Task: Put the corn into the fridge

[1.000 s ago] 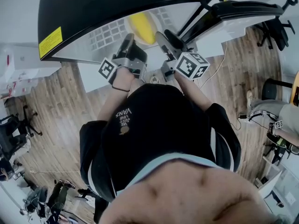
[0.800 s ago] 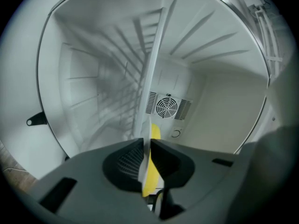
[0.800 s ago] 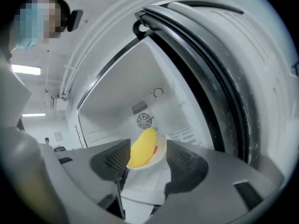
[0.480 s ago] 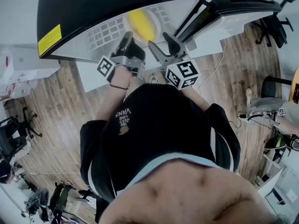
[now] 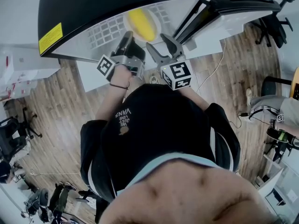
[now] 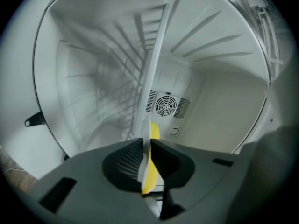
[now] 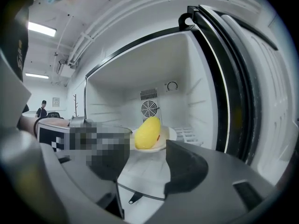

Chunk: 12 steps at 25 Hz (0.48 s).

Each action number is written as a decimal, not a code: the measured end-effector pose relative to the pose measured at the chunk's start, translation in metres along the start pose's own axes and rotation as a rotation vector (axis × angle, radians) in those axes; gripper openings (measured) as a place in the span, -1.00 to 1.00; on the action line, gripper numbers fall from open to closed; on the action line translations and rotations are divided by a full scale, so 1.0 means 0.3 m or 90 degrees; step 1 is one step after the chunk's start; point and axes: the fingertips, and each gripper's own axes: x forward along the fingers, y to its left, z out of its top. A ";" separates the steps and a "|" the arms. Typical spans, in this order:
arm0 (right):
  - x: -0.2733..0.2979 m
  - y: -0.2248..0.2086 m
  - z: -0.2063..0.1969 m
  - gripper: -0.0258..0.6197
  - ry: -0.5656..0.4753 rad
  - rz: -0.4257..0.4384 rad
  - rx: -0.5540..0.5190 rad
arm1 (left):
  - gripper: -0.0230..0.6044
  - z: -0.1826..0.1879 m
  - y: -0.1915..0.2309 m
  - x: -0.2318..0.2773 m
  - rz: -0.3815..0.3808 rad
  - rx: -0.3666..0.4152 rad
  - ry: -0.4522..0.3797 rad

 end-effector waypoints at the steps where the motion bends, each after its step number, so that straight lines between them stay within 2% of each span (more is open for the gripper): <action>1: 0.002 -0.002 -0.002 -0.14 0.002 -0.004 -0.006 | -0.80 -0.001 0.000 0.000 0.000 0.000 0.002; 12: 0.026 -0.014 0.010 -0.14 0.010 -0.031 -0.028 | -0.80 -0.009 -0.012 -0.005 -0.019 0.006 0.012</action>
